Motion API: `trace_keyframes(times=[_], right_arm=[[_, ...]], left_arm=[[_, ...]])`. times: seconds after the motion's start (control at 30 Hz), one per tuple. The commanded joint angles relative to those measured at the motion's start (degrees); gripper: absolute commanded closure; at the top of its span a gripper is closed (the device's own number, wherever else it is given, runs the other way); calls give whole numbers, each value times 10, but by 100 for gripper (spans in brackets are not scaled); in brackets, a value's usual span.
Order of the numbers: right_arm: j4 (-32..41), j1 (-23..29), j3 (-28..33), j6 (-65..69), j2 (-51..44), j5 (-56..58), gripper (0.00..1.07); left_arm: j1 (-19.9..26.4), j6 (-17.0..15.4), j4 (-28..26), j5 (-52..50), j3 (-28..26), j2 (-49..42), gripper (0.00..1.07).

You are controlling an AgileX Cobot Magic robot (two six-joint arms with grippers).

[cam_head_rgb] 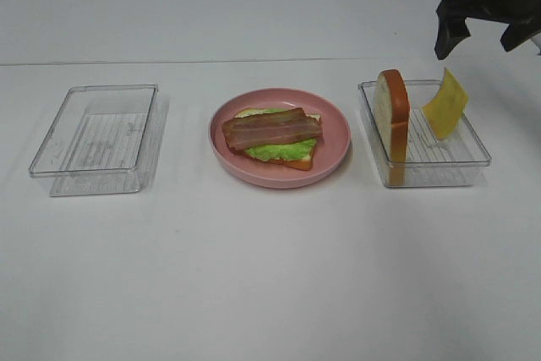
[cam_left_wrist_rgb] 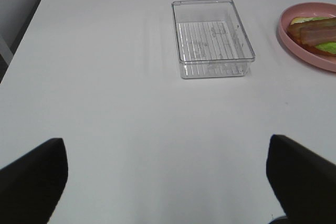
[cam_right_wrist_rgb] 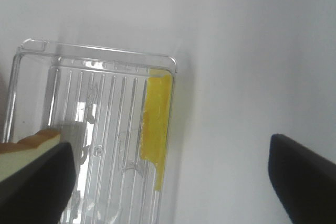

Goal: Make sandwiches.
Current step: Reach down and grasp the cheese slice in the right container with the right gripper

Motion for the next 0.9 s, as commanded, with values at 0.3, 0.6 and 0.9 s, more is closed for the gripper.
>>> trace_keyframes(times=[0.3,0.6,0.9], right_arm=[[2,-1,0,-5,55,-15,11],[4,-1,0,-5,78,-21,25],[3,-1,0,6,79,-23,53]], left_arm=[[2,1,-3,-2,1,-10,11],[2,1,-3,-2,1,-10,11],[2,1,-3,-2,1,-10,11]])
